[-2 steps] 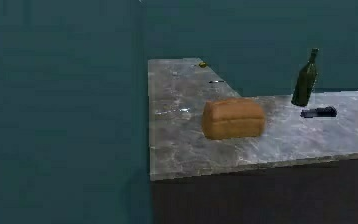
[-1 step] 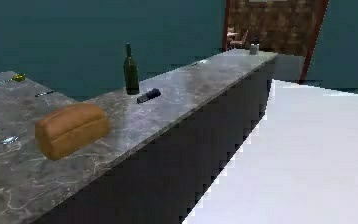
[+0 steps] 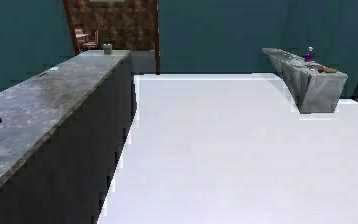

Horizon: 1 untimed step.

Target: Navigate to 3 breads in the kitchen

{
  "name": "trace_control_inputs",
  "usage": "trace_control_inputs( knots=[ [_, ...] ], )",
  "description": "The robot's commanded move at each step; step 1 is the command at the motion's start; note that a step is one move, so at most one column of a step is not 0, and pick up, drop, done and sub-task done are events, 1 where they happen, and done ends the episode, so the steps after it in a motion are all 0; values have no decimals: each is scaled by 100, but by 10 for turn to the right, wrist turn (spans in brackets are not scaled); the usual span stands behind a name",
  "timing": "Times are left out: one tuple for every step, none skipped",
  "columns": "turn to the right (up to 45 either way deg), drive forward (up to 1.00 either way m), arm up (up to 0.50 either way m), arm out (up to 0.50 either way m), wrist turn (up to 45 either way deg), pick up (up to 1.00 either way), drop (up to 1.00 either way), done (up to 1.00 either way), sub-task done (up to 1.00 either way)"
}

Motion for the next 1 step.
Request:
trace_control_inputs(
  knots=[
    [0,30,0,0,0,0,0,0,0]
  ],
)
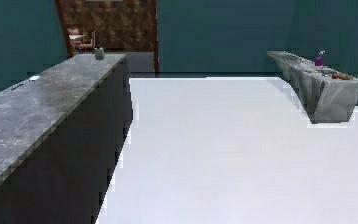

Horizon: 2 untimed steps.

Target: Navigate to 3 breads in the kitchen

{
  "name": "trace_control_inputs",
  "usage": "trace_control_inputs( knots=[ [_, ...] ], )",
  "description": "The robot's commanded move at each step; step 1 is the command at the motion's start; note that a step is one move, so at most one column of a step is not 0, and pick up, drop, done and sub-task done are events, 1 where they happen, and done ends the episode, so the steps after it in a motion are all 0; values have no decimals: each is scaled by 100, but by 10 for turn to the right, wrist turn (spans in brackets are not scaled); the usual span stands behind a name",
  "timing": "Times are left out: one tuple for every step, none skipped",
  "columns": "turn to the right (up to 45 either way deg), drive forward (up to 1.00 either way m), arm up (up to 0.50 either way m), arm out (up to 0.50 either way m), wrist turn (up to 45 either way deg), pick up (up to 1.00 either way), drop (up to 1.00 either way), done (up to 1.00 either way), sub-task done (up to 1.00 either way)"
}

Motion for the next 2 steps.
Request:
trace_control_inputs(
  knots=[
    [30,0,0,0,0,0,0,0,0],
    [0,5,0,0,0,0,0,0,0]
  ],
)
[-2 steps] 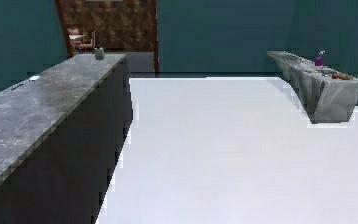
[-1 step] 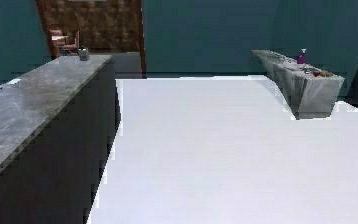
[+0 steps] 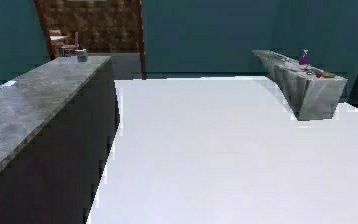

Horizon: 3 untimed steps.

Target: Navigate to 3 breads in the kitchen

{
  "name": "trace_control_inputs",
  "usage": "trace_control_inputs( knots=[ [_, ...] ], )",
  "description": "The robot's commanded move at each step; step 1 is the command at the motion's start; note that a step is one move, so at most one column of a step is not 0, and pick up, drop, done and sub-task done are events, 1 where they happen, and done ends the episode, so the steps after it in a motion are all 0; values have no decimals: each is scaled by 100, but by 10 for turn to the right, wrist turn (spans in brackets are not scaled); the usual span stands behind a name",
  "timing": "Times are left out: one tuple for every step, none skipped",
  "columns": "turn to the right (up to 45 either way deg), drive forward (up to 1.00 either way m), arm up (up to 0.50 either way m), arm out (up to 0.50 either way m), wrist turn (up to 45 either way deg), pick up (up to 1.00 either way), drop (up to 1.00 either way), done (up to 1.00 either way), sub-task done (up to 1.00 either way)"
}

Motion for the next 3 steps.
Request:
trace_control_inputs(
  knots=[
    [-450,0,0,0,0,0,0,0,0],
    [-450,0,0,0,0,0,0,0,0],
    [0,0,0,0,0,0,0,100,0]
  ],
)
